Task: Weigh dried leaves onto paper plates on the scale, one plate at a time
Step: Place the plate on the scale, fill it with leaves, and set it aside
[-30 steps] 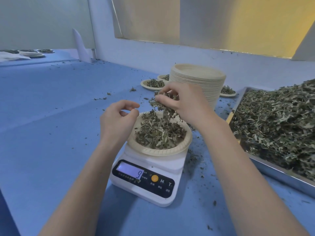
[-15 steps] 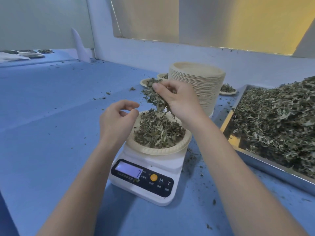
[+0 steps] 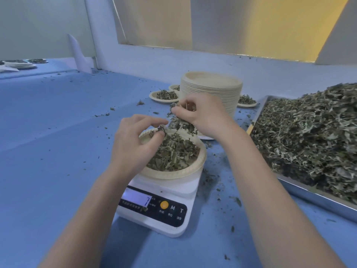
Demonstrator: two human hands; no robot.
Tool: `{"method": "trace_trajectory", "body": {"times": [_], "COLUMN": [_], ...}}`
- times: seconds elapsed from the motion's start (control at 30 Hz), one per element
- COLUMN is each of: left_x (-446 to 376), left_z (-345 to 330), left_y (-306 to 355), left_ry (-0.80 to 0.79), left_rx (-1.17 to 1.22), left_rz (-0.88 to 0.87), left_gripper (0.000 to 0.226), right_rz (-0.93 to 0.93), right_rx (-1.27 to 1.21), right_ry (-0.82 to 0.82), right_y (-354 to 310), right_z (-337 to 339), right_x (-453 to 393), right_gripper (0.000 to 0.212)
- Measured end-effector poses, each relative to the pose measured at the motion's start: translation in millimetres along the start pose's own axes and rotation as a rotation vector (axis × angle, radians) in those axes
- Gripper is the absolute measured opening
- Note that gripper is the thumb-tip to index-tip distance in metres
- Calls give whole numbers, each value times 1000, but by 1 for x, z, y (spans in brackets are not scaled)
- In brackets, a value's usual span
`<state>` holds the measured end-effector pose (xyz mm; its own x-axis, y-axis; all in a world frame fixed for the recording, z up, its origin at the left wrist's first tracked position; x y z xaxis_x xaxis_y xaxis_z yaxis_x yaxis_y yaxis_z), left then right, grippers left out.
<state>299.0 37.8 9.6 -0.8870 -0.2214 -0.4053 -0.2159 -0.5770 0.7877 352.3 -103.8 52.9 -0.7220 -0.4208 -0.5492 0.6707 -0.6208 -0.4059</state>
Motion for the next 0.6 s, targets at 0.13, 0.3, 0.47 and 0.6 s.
{"method": "trace_trajectory", "body": {"times": [0.13,0.3,0.47,0.6], "left_x": [1,2,17,30], "left_z": [-21,-83,-145,-184], "left_y": [39,107,136,129], "left_ry": [-6,-137,-323,-471], "left_rx": [-155,-339,-283,-422], "left_rz": [-139,-280,-251,-239], "left_gripper": [24,28,24,28], "right_rz": [-58,-144,-311,-438], "right_rx": [69,173,186,108], "right_ry": [-76,-78,-26,-258], "right_y": [19,48,97,118], "right_z": [26,73,120,105], "right_x": [12,38,85,110], "right_gripper": [21,23,20,17]}}
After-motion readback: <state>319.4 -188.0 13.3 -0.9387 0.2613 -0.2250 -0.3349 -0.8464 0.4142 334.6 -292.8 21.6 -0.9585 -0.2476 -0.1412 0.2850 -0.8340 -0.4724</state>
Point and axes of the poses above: each hand's wrist, its own x-axis away from the middle knuckle, its own z-axis out of the back of the hand, y = z × x, the point moved 9 cm from there along -x, towards the middle knuckle, and after that the axes turned 14 degrees about z, right-handed, at the moved point
